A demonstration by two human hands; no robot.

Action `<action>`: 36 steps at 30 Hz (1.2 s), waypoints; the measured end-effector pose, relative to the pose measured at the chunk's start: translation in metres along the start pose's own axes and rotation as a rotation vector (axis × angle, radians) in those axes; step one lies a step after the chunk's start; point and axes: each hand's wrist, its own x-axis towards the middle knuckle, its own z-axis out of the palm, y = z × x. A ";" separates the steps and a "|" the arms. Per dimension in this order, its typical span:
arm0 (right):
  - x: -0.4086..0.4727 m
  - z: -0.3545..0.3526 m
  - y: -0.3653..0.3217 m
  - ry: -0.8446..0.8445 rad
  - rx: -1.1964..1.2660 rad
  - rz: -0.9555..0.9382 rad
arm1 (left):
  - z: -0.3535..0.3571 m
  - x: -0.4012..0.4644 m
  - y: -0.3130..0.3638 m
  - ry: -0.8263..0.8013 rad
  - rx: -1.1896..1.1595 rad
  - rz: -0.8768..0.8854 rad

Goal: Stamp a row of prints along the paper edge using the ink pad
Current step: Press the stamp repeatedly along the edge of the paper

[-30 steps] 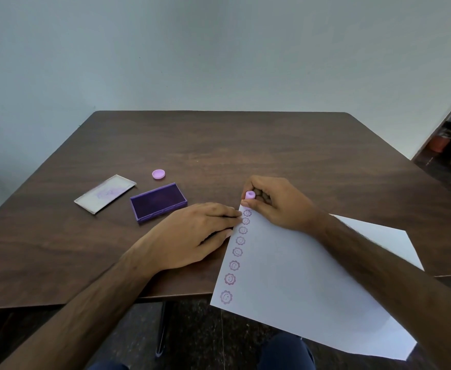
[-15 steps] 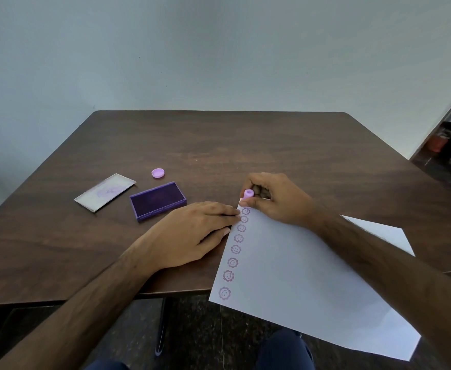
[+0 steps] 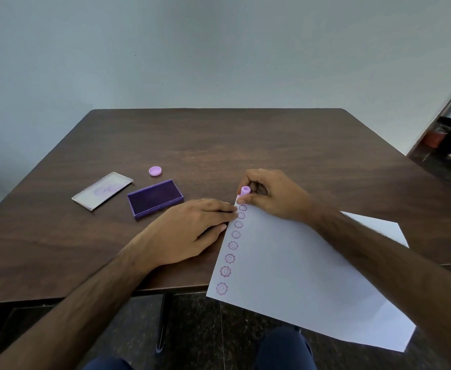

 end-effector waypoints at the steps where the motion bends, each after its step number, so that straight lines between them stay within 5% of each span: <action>1: 0.000 0.000 0.000 0.002 0.006 0.002 | 0.000 0.000 0.000 0.003 -0.001 0.000; 36: 0.000 0.000 0.003 -0.042 -0.026 0.010 | 0.003 0.000 -0.002 0.016 -0.007 0.002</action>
